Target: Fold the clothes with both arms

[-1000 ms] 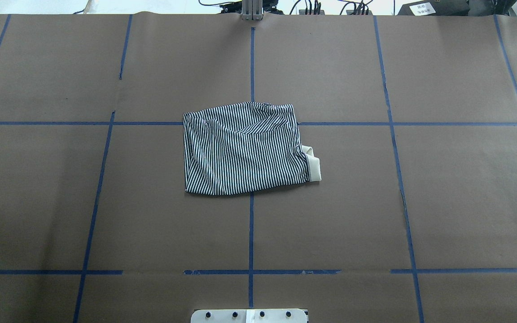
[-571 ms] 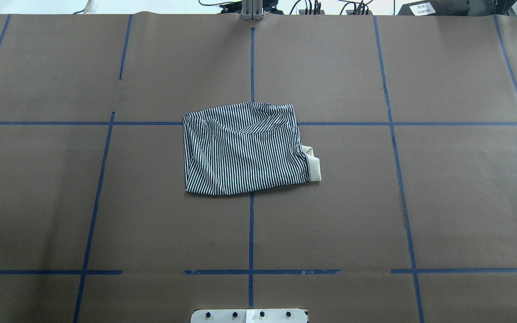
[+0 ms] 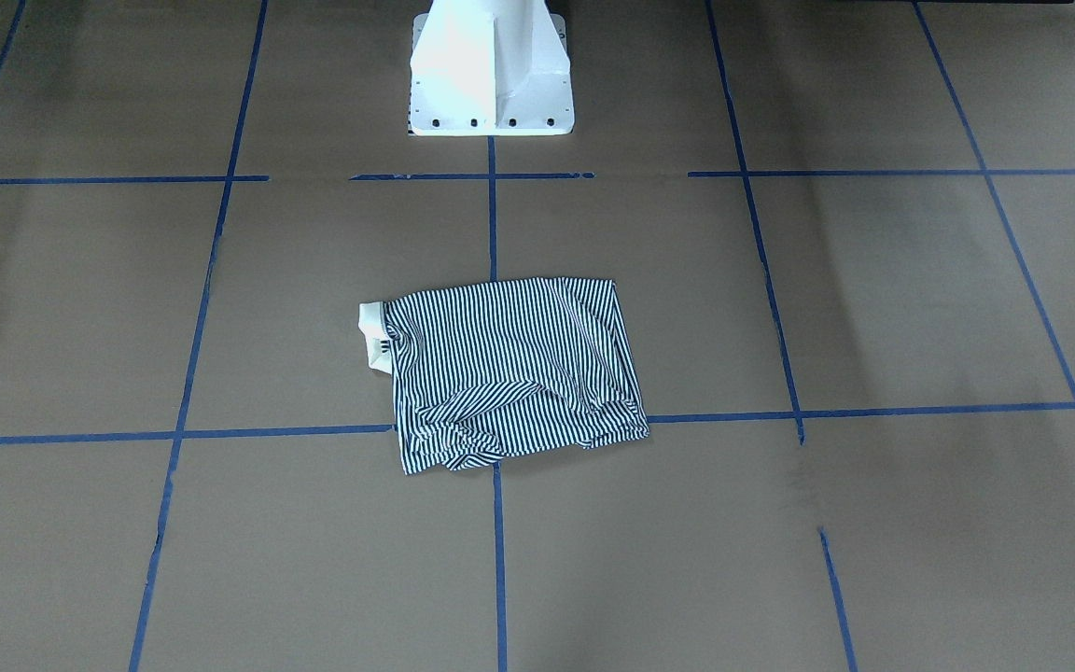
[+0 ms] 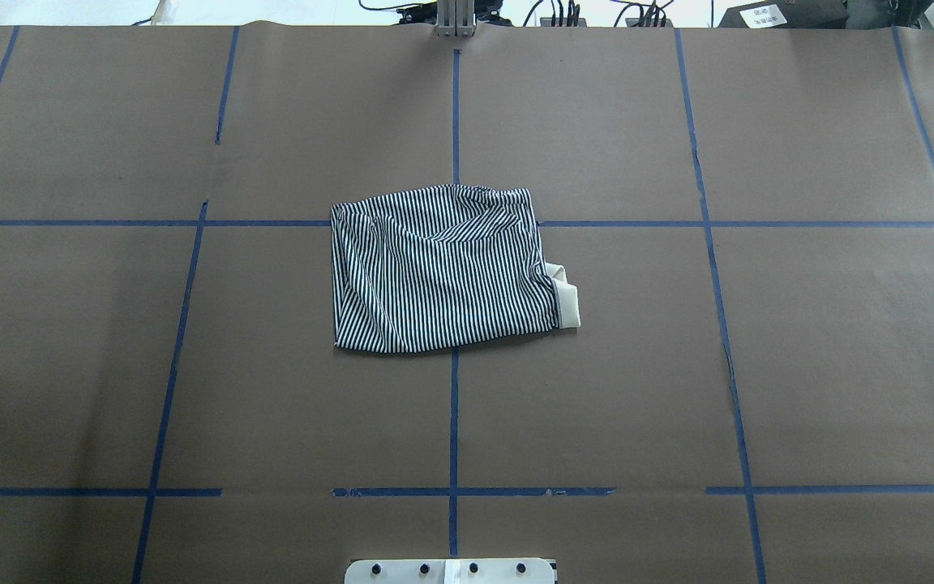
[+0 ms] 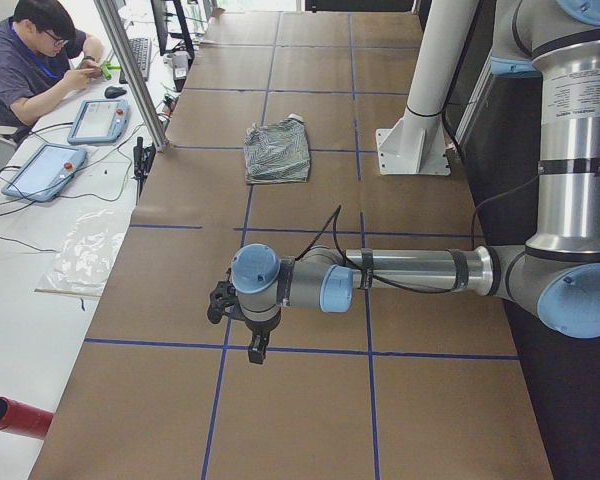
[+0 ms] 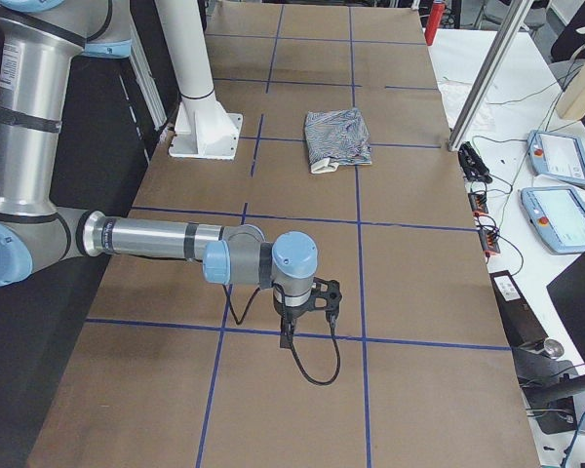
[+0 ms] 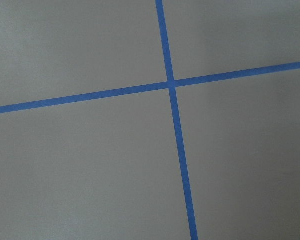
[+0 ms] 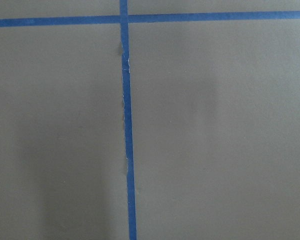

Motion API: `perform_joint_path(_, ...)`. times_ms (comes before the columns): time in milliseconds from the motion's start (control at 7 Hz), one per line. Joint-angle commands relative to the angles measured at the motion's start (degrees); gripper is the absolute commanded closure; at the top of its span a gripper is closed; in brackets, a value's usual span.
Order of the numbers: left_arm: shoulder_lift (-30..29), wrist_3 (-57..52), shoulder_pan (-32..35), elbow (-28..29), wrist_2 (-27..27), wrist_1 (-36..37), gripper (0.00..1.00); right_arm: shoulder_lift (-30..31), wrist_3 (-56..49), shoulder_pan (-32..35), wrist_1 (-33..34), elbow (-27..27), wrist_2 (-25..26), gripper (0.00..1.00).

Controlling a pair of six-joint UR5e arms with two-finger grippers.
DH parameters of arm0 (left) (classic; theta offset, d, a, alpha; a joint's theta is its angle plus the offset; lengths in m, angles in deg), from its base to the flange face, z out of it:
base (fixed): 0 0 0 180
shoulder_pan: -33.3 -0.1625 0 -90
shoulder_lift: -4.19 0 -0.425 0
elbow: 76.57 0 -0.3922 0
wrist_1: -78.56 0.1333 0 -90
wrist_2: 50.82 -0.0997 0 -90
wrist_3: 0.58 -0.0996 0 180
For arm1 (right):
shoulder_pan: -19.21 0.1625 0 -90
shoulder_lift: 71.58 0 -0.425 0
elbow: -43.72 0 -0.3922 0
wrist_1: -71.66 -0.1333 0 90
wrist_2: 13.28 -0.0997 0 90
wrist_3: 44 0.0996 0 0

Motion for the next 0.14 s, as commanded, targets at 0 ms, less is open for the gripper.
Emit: perform_joint_path(0,0.0,-0.07,0.0,0.02,-0.09,0.0,0.0,0.0,0.0,-0.06,-0.09,0.51,0.0,0.0)
